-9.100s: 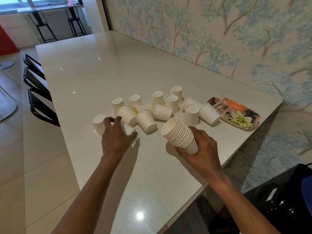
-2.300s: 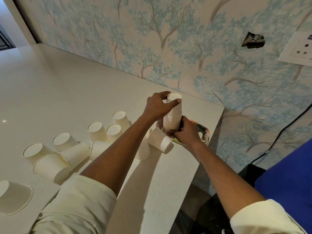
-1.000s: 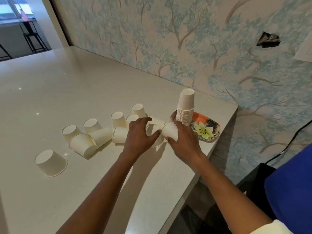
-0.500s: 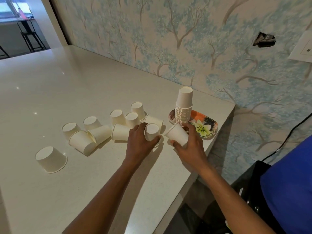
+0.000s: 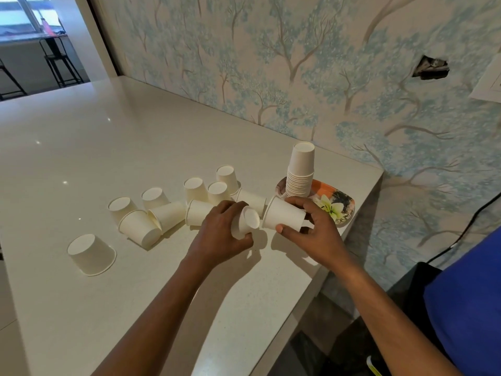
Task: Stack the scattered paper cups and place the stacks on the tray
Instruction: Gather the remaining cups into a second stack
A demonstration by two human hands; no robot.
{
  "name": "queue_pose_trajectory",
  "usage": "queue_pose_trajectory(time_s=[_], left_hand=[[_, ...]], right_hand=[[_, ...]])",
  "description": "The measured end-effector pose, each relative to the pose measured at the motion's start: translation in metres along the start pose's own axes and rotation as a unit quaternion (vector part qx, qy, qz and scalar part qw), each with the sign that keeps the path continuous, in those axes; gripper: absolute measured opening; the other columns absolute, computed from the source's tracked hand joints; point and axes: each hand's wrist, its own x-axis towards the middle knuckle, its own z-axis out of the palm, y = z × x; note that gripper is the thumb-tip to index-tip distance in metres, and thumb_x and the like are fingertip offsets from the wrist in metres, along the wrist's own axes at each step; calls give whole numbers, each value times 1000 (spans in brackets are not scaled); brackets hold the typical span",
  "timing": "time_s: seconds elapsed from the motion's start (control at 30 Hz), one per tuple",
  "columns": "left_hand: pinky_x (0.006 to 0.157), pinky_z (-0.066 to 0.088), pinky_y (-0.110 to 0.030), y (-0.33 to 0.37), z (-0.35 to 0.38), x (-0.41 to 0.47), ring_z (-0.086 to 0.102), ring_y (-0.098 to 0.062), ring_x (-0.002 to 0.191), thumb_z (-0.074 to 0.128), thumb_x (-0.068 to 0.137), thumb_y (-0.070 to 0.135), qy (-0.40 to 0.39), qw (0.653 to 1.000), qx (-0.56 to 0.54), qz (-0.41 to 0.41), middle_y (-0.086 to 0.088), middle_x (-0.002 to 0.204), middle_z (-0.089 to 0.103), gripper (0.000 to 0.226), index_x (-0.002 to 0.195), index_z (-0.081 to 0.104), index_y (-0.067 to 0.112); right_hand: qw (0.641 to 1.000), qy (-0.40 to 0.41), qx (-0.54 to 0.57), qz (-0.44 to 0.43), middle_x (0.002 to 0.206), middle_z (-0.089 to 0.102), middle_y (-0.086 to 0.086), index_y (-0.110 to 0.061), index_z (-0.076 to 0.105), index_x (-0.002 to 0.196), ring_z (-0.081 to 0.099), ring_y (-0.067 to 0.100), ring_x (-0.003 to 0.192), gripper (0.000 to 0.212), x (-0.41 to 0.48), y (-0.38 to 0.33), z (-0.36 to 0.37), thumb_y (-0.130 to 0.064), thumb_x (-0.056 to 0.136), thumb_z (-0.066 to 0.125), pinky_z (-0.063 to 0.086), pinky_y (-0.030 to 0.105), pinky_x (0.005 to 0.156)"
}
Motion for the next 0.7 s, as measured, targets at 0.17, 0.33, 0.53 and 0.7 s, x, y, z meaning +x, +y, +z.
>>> queue_pose_trajectory(time_s=[0.17, 0.33, 0.53, 0.7], left_hand=[[106, 48, -52, 4, 3, 0, 52, -24, 126, 84, 75, 39, -67, 996, 56, 10, -4, 141, 57, 83, 146, 45, 19], [107, 46, -51, 9, 6, -2, 55, -25, 126, 87, 73, 38, -81, 996, 12, 41, -3, 139, 60, 92, 150, 41, 17], [87, 52, -17, 12, 9, -10, 57, -11, 115, 77, 67, 43, -58, 988, -144, 19, 4, 131, 57, 83, 139, 41, 21], [95, 53, -32, 18, 25, -11, 54, -16, 118, 60, 68, 45, -11, 932, -351, -91, 1, 132, 54, 63, 126, 44, 25]], right_hand=[[998, -44, -32, 8, 125, 57, -14, -29, 59, 131, 58, 4, 114, 56, 1, -4, 5, -19, 82, 85, 56, 14, 77], [996, -50, 2, 67, 126, 57, -13, -27, 56, 134, 58, 6, 116, 58, -1, 4, 10, -24, 84, 84, 57, 16, 82], [941, -11, 281, 187, 125, 70, 6, -19, 63, 127, 68, 26, 116, 56, -4, 9, 15, -24, 75, 82, 62, 35, 86], [930, -18, 299, 212, 118, 75, 5, -19, 64, 126, 70, 26, 113, 55, -8, 11, 26, -22, 75, 82, 62, 35, 86]])
